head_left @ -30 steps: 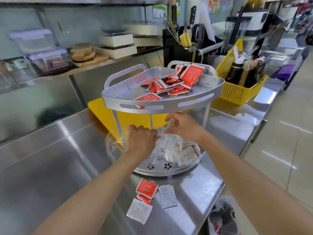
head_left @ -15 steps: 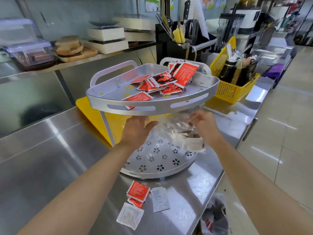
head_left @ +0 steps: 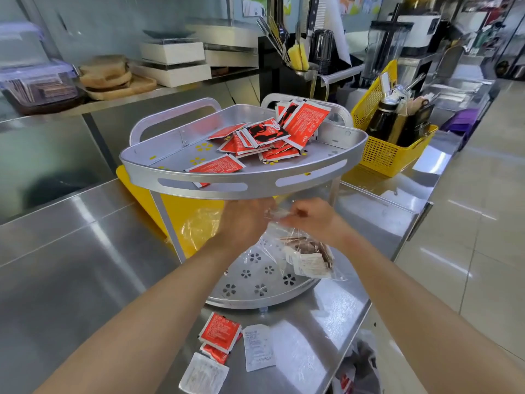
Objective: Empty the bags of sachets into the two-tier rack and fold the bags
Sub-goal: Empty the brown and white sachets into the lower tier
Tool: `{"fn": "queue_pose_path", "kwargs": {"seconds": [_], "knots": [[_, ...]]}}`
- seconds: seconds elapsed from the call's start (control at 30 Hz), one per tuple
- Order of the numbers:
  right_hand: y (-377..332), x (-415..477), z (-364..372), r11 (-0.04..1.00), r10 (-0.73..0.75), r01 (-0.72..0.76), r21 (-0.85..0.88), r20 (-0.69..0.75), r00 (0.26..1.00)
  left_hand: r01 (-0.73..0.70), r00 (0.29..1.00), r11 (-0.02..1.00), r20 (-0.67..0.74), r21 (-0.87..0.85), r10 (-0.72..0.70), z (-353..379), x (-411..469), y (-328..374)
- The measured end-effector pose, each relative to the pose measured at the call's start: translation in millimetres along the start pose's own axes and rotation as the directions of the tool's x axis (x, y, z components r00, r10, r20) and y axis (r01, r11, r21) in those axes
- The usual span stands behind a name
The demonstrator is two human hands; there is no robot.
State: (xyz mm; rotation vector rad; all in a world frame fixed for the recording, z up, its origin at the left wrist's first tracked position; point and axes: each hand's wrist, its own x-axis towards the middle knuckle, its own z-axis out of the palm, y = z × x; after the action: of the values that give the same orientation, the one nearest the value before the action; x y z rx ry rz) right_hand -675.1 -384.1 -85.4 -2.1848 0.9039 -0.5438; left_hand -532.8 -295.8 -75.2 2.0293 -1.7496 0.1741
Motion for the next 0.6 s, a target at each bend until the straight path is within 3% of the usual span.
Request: {"fn": "queue_pose_path", "kwargs": {"seconds": [0.07, 0.17, 0.3, 0.5, 0.6], "knots": [[9, -6, 0, 0.999, 0.035, -0.037, 0.024, 0.063, 0.997, 0.103, 0.993, 0.993, -0.056, -0.065, -0.106, -1, 1, -8], [25, -16, -1, 0.997, 0.061, -0.065, 0.035, 0.123, 0.991, 0.268, 0.962, 0.956, 0.077, -0.115, -0.261, -1, 5, -10], [44, -31, 2, 0.987, 0.052, -0.041, -0.155, 0.073, 0.996, 0.457, 0.888, 0.878, 0.005, -0.143, -0.461, 1, 12, -13], [70, -62, 6, 0.971, 0.221, -0.225, -0.086, -0.053, 0.974, 0.521, 0.840, 0.813, -0.013, -0.259, -0.542, -1, 12, -8], [73, -69, 4, 0.964, 0.267, -0.263, 0.047, -0.119, 0.956, 0.515, 0.845, 0.817, -0.009, -0.257, -0.535, -1, 13, -5]]}}
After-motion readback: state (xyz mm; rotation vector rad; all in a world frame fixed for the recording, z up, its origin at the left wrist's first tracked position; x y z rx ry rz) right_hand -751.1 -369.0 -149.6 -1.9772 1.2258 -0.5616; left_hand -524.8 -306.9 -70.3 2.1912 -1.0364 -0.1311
